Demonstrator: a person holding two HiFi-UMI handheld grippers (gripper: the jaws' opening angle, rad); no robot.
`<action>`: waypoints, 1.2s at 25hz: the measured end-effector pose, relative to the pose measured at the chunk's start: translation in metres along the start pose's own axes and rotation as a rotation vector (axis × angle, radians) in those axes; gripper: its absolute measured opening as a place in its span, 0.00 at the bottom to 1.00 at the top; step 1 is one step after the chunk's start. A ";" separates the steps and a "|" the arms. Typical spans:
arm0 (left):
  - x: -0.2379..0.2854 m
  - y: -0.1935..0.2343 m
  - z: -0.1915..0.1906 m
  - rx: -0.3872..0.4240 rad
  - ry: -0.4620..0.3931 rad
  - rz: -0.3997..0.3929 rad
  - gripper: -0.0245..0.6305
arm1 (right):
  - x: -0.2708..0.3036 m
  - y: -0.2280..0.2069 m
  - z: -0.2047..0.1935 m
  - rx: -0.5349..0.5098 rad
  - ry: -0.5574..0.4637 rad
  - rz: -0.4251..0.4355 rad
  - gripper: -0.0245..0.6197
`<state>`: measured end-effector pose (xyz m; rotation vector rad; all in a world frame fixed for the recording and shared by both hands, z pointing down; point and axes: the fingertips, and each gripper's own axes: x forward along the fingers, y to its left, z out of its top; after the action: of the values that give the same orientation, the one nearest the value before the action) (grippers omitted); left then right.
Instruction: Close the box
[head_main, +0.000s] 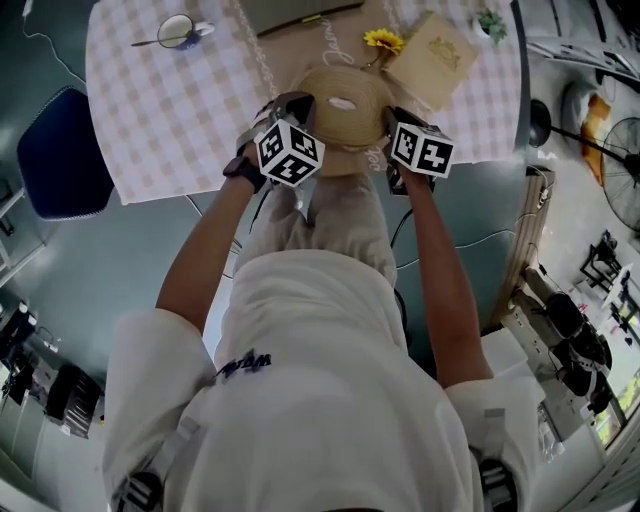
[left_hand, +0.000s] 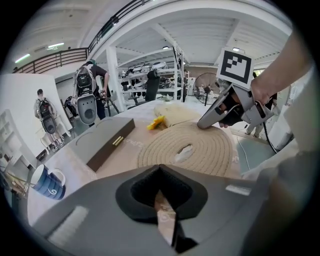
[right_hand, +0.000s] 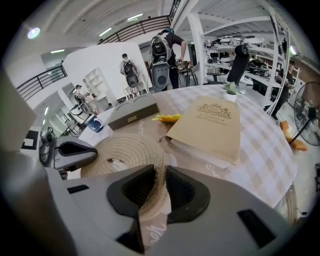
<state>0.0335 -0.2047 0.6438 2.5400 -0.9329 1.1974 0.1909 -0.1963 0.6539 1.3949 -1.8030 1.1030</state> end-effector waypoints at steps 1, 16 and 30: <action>0.000 0.000 0.001 -0.009 0.005 -0.008 0.04 | -0.001 0.000 0.001 -0.011 0.008 -0.001 0.16; -0.071 0.023 0.027 -0.131 -0.077 0.120 0.04 | -0.055 0.036 0.020 -0.099 -0.197 0.039 0.25; -0.153 0.048 0.122 -0.049 -0.332 0.218 0.04 | -0.153 0.082 0.089 -0.151 -0.511 0.020 0.21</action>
<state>0.0083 -0.2215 0.4442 2.7016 -1.3228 0.7971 0.1551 -0.1948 0.4622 1.6714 -2.2002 0.6319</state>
